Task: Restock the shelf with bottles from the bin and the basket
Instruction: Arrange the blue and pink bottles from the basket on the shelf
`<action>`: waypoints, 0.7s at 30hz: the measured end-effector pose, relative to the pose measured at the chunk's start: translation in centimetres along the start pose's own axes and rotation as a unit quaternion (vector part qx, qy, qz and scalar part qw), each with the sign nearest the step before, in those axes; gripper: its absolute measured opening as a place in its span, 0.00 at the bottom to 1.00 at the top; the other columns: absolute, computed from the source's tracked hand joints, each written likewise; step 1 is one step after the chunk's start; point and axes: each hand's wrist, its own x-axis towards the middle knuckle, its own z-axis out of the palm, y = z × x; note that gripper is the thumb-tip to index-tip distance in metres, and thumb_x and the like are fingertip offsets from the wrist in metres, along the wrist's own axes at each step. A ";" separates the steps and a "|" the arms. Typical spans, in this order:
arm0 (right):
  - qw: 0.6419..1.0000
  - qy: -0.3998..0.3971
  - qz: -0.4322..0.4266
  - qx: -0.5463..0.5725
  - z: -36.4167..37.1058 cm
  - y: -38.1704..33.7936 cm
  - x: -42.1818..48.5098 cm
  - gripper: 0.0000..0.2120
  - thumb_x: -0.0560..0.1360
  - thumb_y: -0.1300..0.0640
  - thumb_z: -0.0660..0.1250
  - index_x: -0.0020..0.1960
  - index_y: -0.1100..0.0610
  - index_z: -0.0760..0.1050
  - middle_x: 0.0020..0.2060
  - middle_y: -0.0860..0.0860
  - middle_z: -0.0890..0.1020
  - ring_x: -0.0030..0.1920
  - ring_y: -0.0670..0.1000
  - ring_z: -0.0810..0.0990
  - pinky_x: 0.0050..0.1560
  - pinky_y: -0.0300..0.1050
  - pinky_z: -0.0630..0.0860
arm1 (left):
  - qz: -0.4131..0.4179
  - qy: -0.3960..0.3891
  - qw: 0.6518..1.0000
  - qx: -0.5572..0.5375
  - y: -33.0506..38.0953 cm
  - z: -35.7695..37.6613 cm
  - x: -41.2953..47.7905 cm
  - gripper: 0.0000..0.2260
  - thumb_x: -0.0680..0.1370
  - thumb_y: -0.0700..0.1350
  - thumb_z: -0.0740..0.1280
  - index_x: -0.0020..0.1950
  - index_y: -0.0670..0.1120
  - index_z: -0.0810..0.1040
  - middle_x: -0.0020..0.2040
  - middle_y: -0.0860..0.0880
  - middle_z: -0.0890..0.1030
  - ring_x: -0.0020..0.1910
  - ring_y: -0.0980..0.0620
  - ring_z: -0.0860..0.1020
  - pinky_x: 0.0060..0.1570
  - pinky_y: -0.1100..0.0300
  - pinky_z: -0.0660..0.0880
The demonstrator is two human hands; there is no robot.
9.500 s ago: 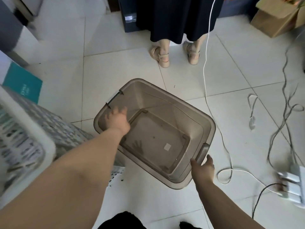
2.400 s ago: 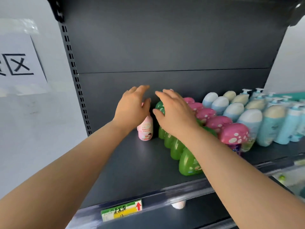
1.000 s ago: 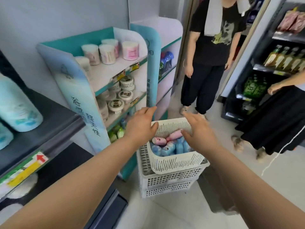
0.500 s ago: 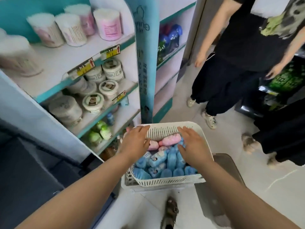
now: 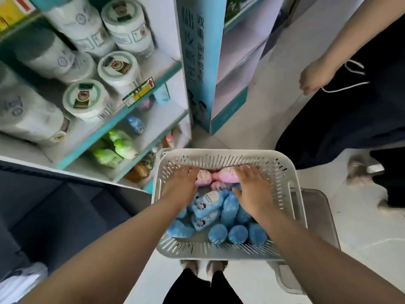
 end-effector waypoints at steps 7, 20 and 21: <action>0.998 -0.010 0.028 -0.047 3.8 0.2 4.1 0.28 0.73 0.49 0.66 0.70 0.56 0.66 0.65 0.58 0.72 0.65 0.61 0.68 0.66 0.57 0.66 | -0.004 -0.058 0.996 0.066 -0.5 4.2 4.4 0.25 0.76 0.49 0.65 0.71 0.46 0.63 0.66 0.41 0.70 0.64 0.41 0.69 0.63 0.49 0.68; 0.987 -0.081 0.090 -0.109 3.1 -1.3 5.0 0.27 0.69 0.41 0.68 0.62 0.56 0.70 0.59 0.56 0.75 0.61 0.58 0.71 0.62 0.53 0.65 | -0.044 -0.086 0.991 0.096 0.2 4.9 5.4 0.30 0.73 0.54 0.69 0.69 0.40 0.65 0.65 0.40 0.70 0.63 0.41 0.68 0.63 0.51 0.65; 0.987 -0.076 0.096 -0.101 2.9 -1.3 4.4 0.27 0.69 0.40 0.67 0.61 0.56 0.70 0.58 0.56 0.75 0.60 0.57 0.71 0.61 0.53 0.66 | -0.052 -0.087 0.992 0.077 0.0 4.7 5.0 0.30 0.72 0.54 0.70 0.69 0.40 0.66 0.64 0.41 0.71 0.62 0.42 0.68 0.63 0.52 0.65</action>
